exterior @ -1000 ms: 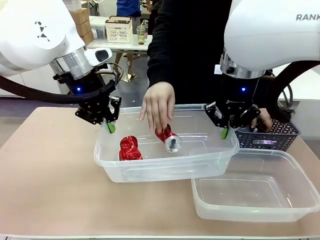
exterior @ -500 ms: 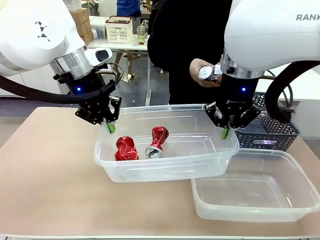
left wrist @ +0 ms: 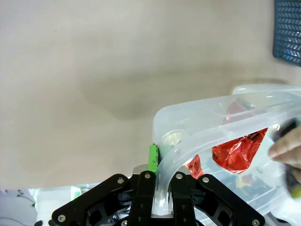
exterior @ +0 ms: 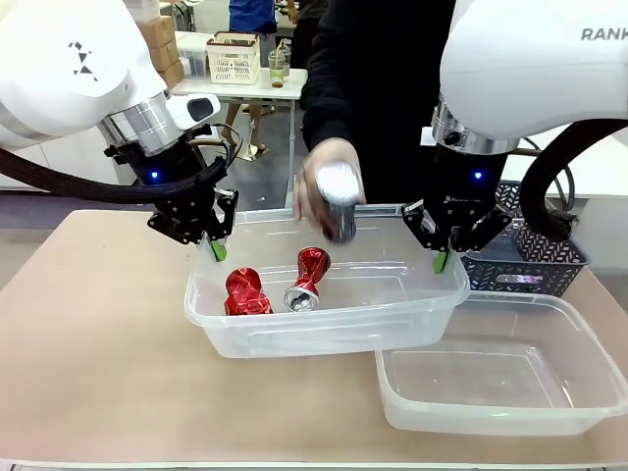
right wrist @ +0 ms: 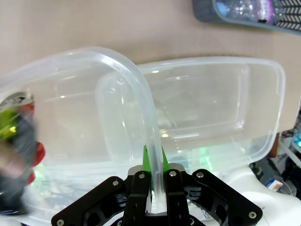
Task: Sort the waste into each basket.
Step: Offer the picked Organizing box to the human.
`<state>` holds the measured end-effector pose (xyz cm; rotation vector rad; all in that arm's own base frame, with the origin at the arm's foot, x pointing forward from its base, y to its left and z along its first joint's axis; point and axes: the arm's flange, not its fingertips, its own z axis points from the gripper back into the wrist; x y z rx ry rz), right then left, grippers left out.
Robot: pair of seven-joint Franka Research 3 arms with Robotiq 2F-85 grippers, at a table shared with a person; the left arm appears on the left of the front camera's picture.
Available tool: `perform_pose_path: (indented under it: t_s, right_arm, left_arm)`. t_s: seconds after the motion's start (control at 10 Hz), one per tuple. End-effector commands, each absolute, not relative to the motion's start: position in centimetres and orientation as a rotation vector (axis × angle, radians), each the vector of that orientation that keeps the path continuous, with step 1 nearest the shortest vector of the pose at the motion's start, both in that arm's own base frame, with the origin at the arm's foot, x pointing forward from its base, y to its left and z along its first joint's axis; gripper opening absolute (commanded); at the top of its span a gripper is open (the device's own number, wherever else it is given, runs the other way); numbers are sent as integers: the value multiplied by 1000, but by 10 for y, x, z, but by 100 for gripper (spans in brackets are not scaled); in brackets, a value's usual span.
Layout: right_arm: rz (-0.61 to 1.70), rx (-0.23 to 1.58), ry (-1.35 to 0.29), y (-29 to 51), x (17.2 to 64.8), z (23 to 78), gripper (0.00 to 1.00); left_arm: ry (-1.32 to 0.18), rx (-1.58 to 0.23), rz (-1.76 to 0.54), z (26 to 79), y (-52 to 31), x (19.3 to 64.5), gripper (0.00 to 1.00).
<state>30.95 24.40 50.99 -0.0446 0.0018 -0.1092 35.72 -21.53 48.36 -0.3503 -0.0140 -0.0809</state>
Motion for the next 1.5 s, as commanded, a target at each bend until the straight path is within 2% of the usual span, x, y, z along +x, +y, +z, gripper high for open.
perform_pose_path:
  t_s: [0.0,1.2,1.4]
  right_arm:
    - [-125,-53,15,246,308,509,4]
    - [-109,-45,2,244,309,510,4]
    - [30,-50,50,282,385,524,4]
  left_arm:
    - [-16,-375,-90,492,-214,357,5]
    - [-14,-350,-81,484,-215,357,5]
    - [-36,-312,16,495,-216,420,5]
